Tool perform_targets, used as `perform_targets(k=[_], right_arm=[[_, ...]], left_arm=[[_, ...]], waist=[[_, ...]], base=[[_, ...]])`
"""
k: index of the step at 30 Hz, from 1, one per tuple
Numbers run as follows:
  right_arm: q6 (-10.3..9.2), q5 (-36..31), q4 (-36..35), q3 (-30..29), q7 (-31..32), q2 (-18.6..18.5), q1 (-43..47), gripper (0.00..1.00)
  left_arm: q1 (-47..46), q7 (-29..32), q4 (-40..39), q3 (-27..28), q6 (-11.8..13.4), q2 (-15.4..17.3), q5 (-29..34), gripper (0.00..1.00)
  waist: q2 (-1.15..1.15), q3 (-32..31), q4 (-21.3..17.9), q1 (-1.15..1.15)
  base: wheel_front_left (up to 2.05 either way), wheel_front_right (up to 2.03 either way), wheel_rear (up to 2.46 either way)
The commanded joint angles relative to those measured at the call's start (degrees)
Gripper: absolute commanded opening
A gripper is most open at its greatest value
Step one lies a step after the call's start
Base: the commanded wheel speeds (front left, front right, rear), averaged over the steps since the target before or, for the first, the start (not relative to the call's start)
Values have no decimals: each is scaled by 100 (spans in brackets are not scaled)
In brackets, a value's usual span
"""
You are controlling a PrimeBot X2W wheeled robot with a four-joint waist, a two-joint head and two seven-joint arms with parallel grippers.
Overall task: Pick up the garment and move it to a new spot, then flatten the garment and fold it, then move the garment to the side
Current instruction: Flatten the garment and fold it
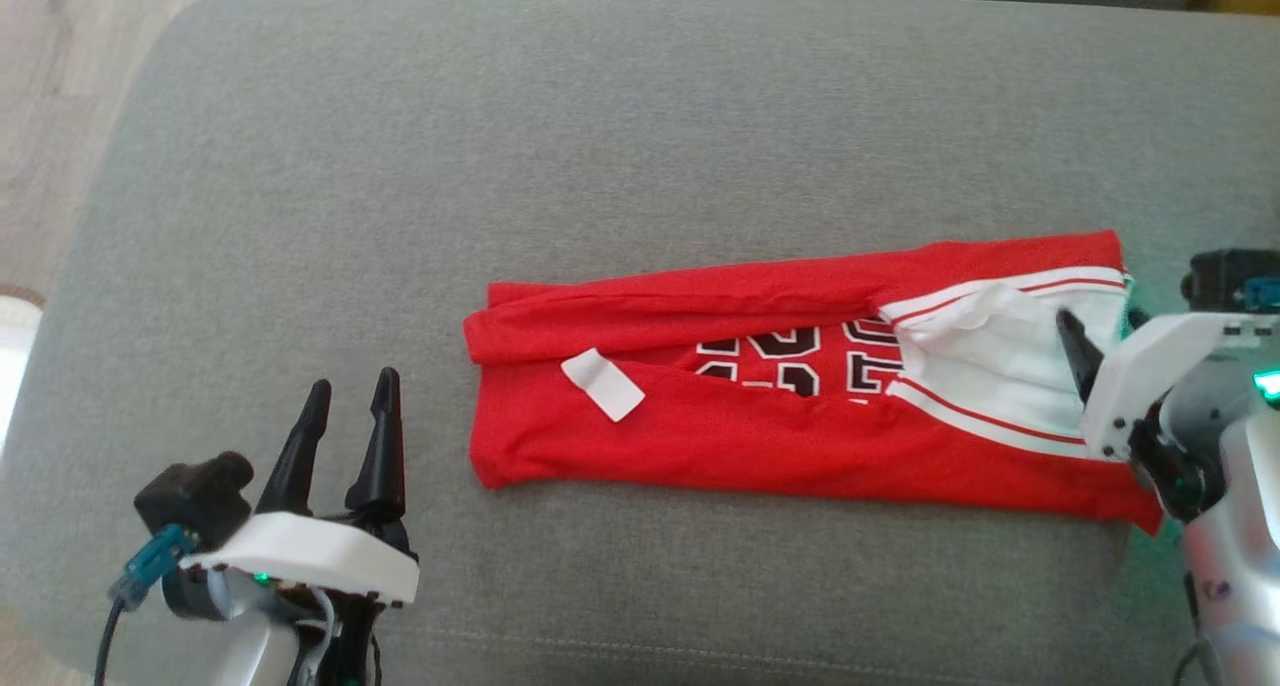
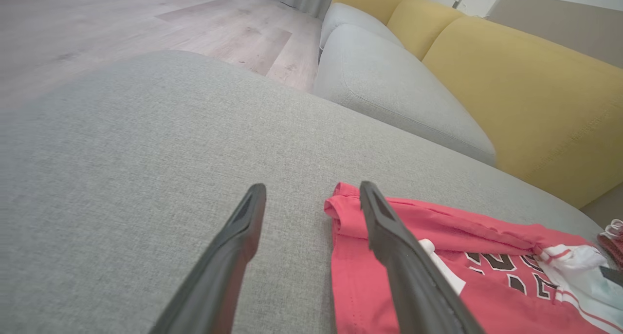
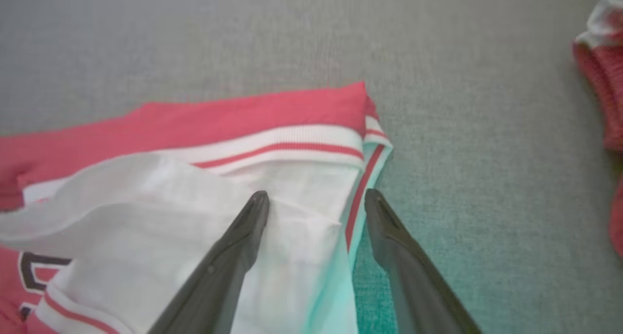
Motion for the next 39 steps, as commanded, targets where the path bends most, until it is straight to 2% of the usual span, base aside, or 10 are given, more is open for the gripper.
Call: perform_targets(k=[1,7,13,18,19,20,23,24,31,39], right_arm=[[37,-47,-114,111,75,-130,-131,100],[37,-2,44,202,449,-274,13,100],[37,147,-160,326,741,-451,285,100],[37,317,-305,407,909,-379,438,99],[37,335,-321,449,919,-342,439,81],[37,349,-334,486,908,-306,428,57],[37,336,-302,584,802,-228,341,27],[37,331,-274,607,730,-212,298,0],[37,282,-86,557,283,-205,81,0],[37,428,-346,293,137,-581,153,0]], left_arm=[[-246,-69,-150,253,-16,53,65,100],[-206,-70,-146,339,-51,-4,136,100],[-185,-70,-129,378,-92,-35,178,100],[-158,-71,-121,432,-104,-46,193,100],[-158,-71,-119,436,-105,-48,199,100],[-160,-71,-116,435,-107,-49,205,100],[-170,-71,-100,429,-117,-42,222,100],[-173,-71,-91,426,-120,-40,225,100],[-151,-71,-66,410,-86,-54,278,100],[-32,-71,-70,388,-64,-78,279,100]], waist=[[0,9,55,0],[0,-19,171,0],[0,-51,202,0],[0,-57,174,0],[0,-55,167,0],[0,-50,160,0],[0,-46,147,0],[0,-48,142,0],[0,-149,49,0],[0,-326,-197,0]], base=[[0,0,0],[0,0,0],[0,0,0],[0,0,0],[0,0,0],[0,0,0],[0,0,0],[0,0,0],[0,0,0],[0,0,0]])
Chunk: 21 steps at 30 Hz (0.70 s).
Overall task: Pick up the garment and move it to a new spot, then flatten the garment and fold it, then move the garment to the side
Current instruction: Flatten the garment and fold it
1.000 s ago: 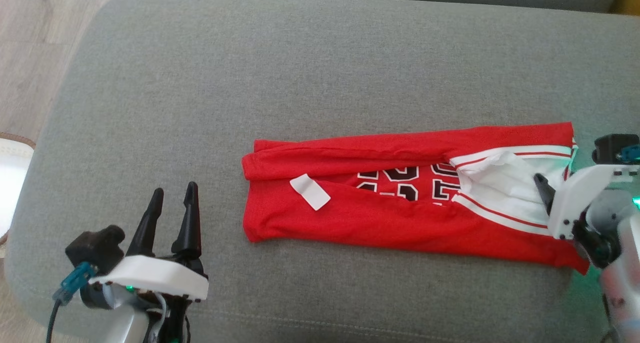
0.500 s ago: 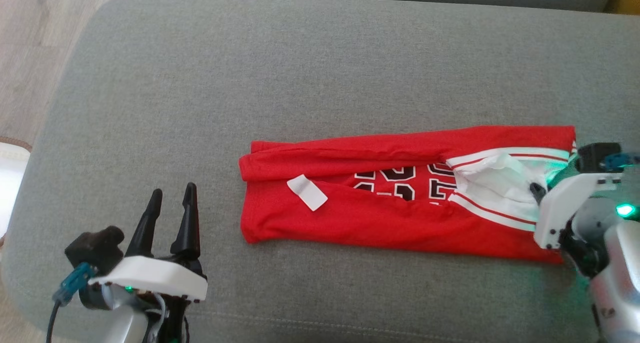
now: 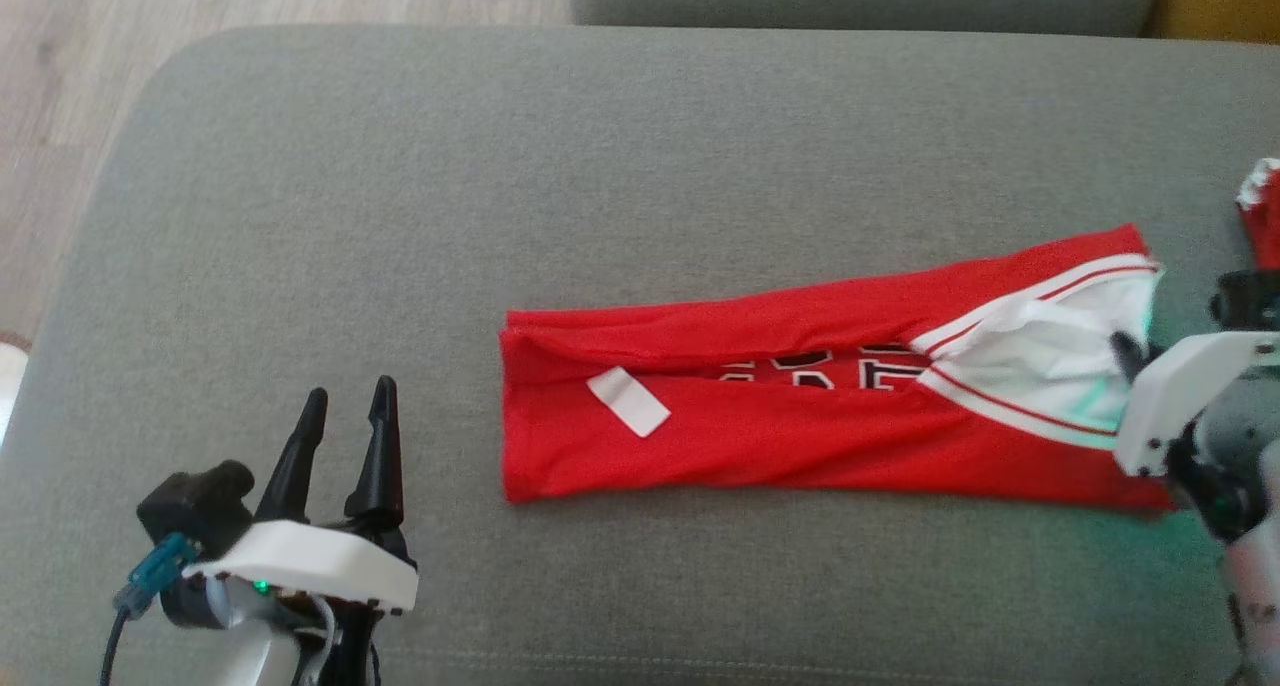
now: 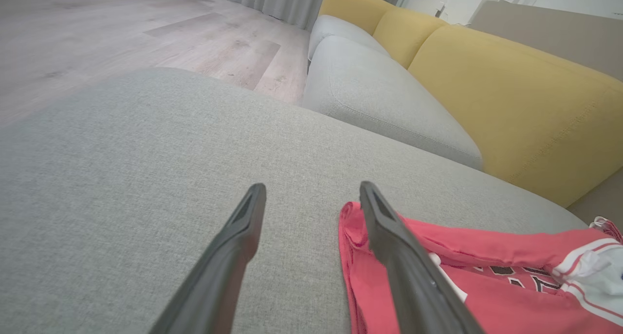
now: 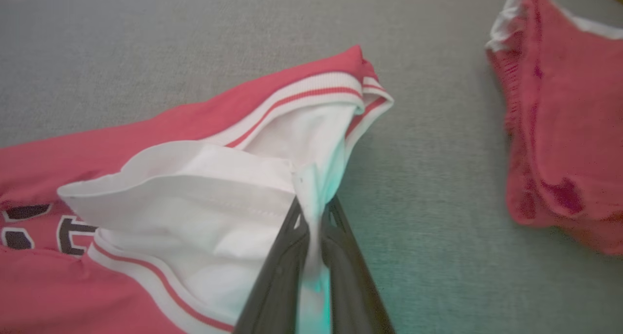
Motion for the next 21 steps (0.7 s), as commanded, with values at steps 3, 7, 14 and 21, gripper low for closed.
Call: perform_targets(k=[3,7,14,21], right_arm=[[37,121,-464,-81,-69,-278,-2,0],[37,229,-810,-209,27,-326,180,0],[37,584,-1577,-47,267,-27,463,0],[37,948,-2451,378,606,239,699,0]], left_arm=[[-67,-71,-161,200,31,61,19,100],[-35,-65,-159,177,31,69,14,100],[-42,-45,-161,125,25,80,9,100],[-94,-39,-127,103,-1,89,-14,100]], waist=[[0,-100,-138,0],[0,-153,-245,0],[0,-173,-324,0],[0,-202,-177,0]], base=[[0,0,0],[0,0,0],[0,0,0],[0,0,0]])
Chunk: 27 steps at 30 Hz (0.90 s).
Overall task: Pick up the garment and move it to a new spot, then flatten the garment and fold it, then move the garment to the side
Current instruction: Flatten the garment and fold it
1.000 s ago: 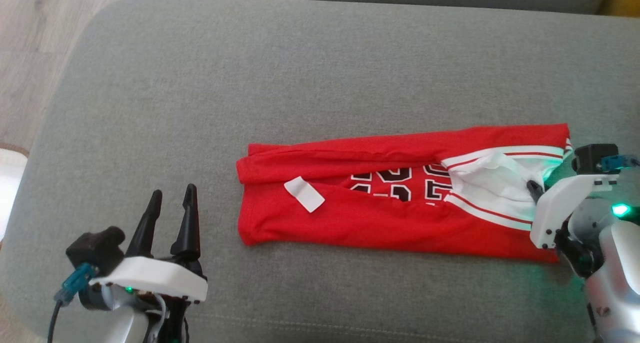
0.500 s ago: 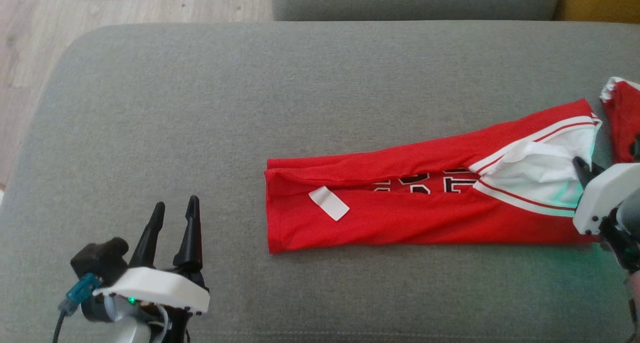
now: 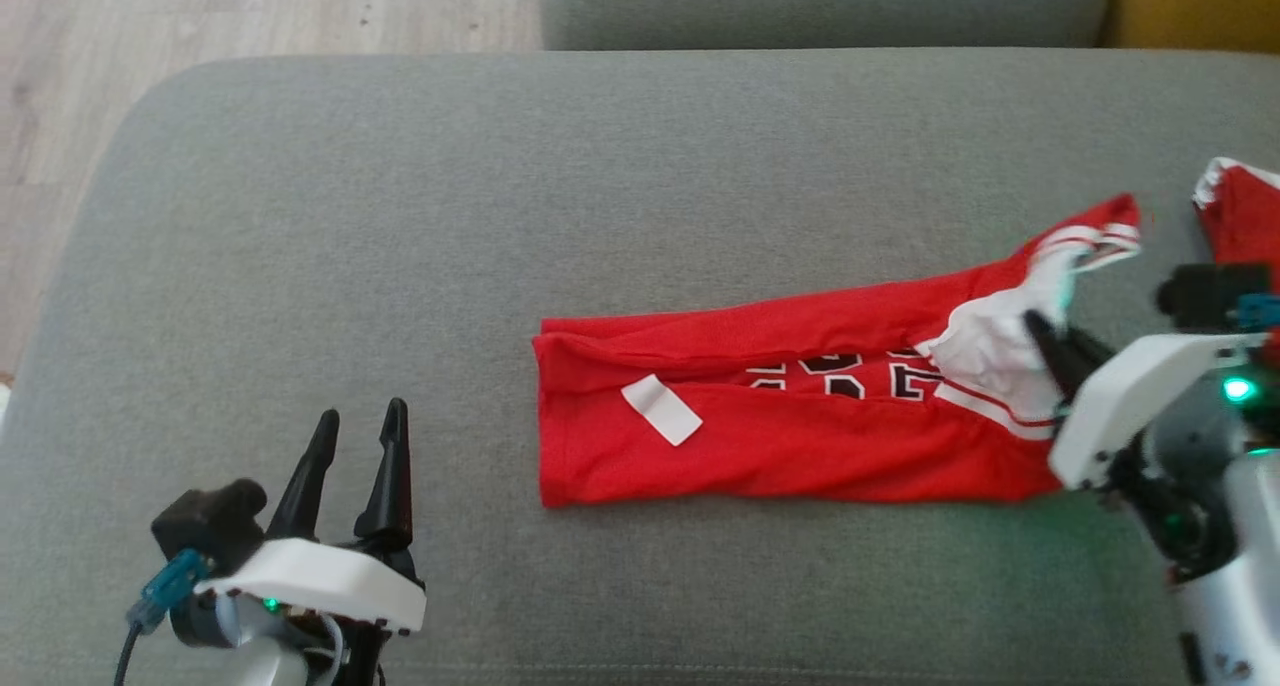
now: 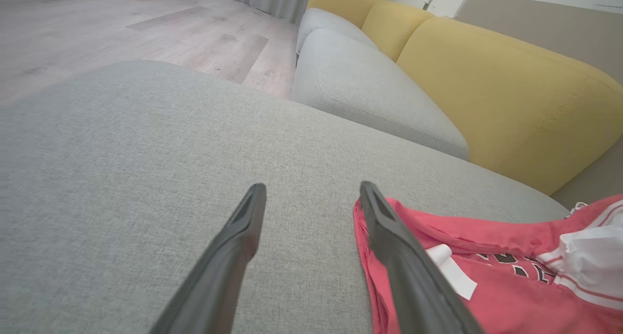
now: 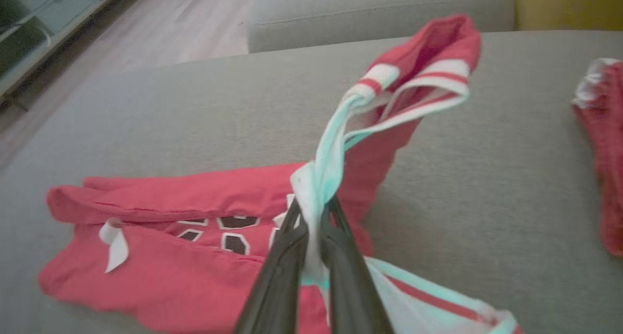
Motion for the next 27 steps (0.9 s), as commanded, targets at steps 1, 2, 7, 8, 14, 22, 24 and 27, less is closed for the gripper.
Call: perform_targets(k=[1,2,7,8,14,22,24,27], right_arm=[[37,84,-374,203,67,21,-45,0],[37,123,-481,283,108,55,-26,0],[37,339,-806,744,248,252,-44,0],[37,373,-818,826,248,324,-73,0],[37,473,-573,1237,146,775,-288,0],[37,713,334,1777,-247,1218,-717,0],[37,816,567,1907,-348,1255,-815,0],[37,960,884,2098,-512,1277,-950,0]], left_arm=[[-242,-46,-154,196,0,89,-20,100],[-251,-47,-149,195,-6,88,-23,100],[-291,-52,-130,185,-25,54,-33,100],[-296,-53,-127,185,-29,47,-35,100],[-371,-58,-97,140,-78,-8,-28,100],[-532,-64,-120,56,-149,-67,52,100],[-545,-65,-131,42,-152,-71,69,100],[-550,-66,-147,18,-157,-77,84,100]], waist=[[0,-19,65,0],[0,-23,99,0],[0,-24,259,0],[0,-16,287,0],[0,42,475,0],[0,92,868,0],[0,92,965,0],[0,90,1100,0]], base=[[0,0,0],[0,0,0],[0,0,0],[0,0,0],[0,0,0],[0,0,0],[0,0,0],[0,0,0]])
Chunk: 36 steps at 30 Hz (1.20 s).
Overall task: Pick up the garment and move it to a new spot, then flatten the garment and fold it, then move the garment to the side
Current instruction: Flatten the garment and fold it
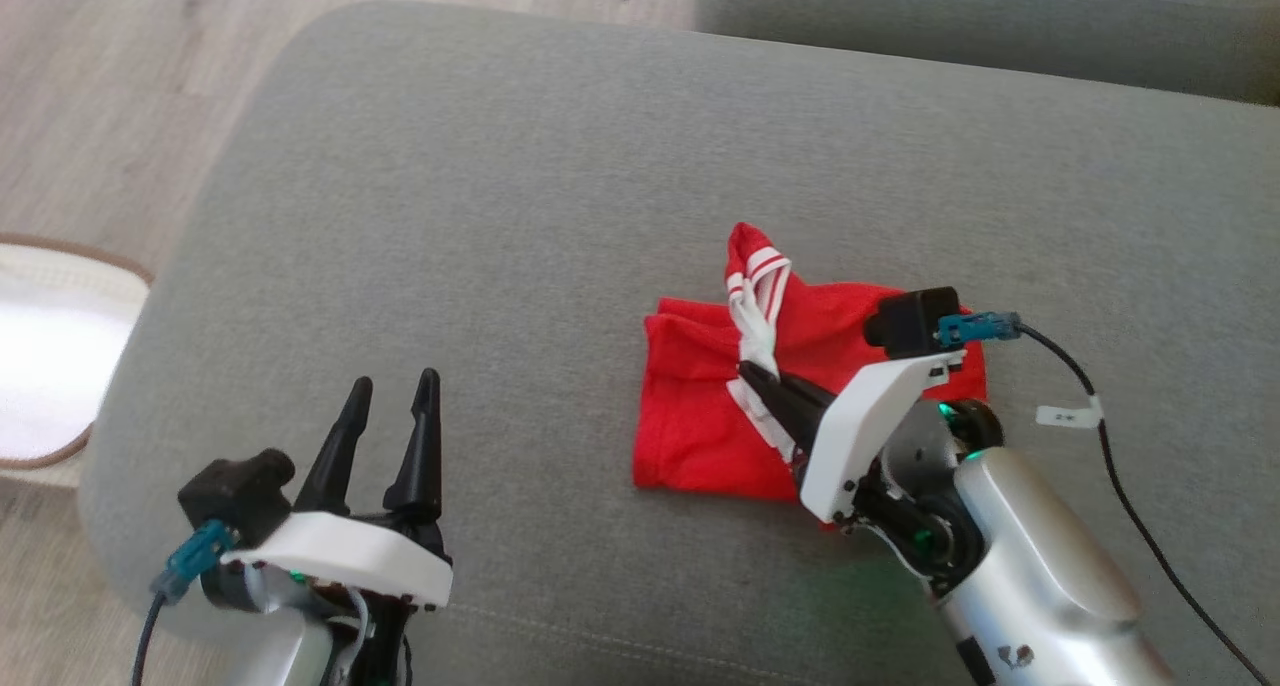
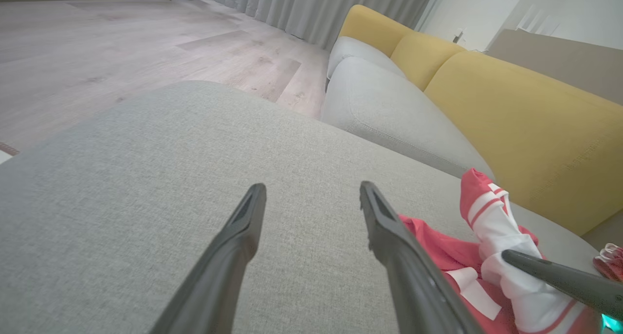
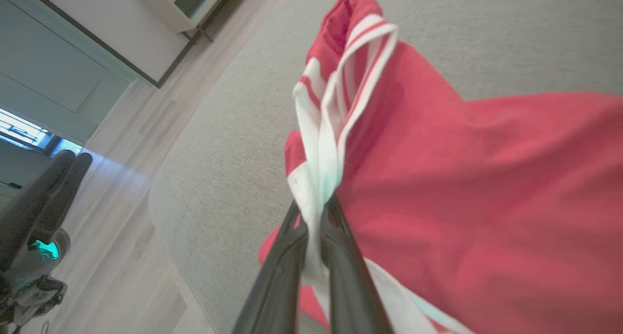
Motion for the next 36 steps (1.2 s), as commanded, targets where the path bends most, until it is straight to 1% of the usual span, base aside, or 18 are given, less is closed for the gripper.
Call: perform_targets(k=[1,11,16,17,18,19,20,26,30,34,36], right_arm=[[37,161,-87,200,-156,120,-312,0],[37,1032,945,856,-855,124,-826,0],[37,1447,1474,1185,-1163,124,-1103,0],[37,1527,1583,1225,-1246,124,-1160,33],[37,1609,1686,1271,-1324,124,-1218,50],[37,1686,1779,1334,-1387,124,-1274,90],[37,1760,1861,1400,-1447,124,-1327,100],[37,2171,2091,1836,-1764,124,-1579,100],[37,2377,2102,1991,-2011,124,-1758,100],[37,2358,2101,2021,-2343,124,-1995,100],[37,2241,2134,1971,-2536,124,-2112,100]], left_arm=[[-252,-65,-188,161,-15,45,77,100],[-290,-63,-160,90,-29,2,83,100],[-299,-65,-121,72,-38,-27,73,100],[-299,-65,-114,69,-41,-32,72,100],[-300,-66,-108,64,-45,-37,72,100],[-303,-66,-100,60,-50,-42,72,100],[-306,-66,-93,58,-53,-47,71,100],[-299,-69,-58,83,-61,-59,57,100],[-281,-71,-58,101,-64,-59,63,100],[-248,-72,-71,114,-53,-53,75,100],[-227,-72,-84,118,-46,-47,78,100]], waist=[[0,0,121,0],[0,25,467,0],[0,24,576,0],[0,25,590,0],[0,25,604,0],[0,24,616,0],[0,23,625,0],[0,4,604,0],[0,-20,522,0],[0,-48,397,0],[0,-67,324,0]], base=[[0,0,0],[0,0,0],[0,0,0],[0,0,0],[0,0,0],[0,0,0],[0,0,0],[0,0,0],[0,0,0],[0,0,0],[0,0,0]])
